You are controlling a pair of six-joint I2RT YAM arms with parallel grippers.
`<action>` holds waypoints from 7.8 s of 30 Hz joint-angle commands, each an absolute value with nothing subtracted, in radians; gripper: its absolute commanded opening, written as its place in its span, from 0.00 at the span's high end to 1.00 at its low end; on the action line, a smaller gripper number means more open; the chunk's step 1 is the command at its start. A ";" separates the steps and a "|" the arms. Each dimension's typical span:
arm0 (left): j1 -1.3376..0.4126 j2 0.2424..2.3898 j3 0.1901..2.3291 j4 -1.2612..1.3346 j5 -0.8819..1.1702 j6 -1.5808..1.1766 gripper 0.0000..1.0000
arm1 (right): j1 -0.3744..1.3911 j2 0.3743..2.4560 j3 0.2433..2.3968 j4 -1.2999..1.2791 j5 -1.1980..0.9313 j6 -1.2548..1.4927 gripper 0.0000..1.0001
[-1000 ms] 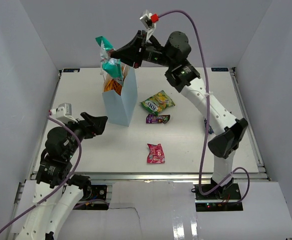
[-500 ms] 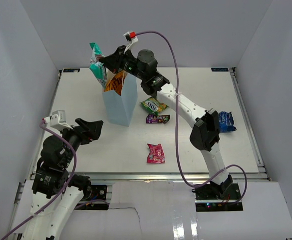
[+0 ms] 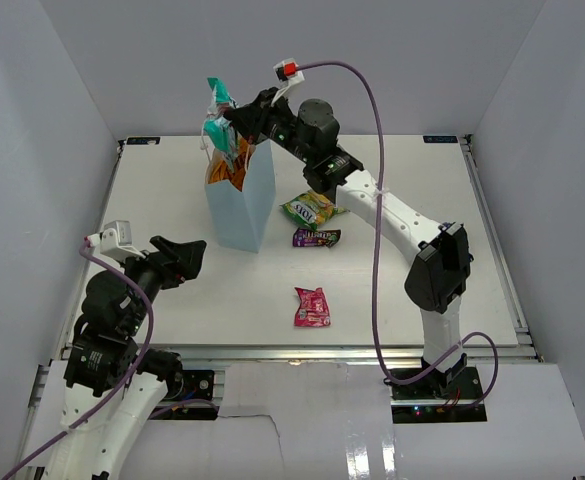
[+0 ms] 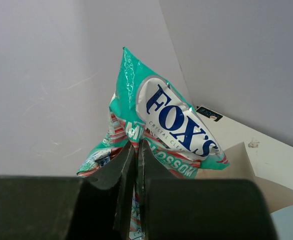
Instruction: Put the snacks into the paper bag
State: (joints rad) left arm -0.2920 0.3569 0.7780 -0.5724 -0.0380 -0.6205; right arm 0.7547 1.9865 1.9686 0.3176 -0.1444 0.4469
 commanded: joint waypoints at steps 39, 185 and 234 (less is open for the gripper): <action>-0.296 0.330 0.750 -0.549 -0.037 -0.623 0.02 | 0.804 1.864 1.784 0.367 0.084 0.282 0.71; -0.463 1.517 2.000 -0.595 -0.426 -0.324 1.00 | -0.025 1.278 1.089 -0.383 -1.000 -0.295 0.02; -0.442 0.876 1.000 -0.135 0.251 -0.576 0.02 | -0.179 1.509 1.164 -0.653 -0.190 -0.031 0.04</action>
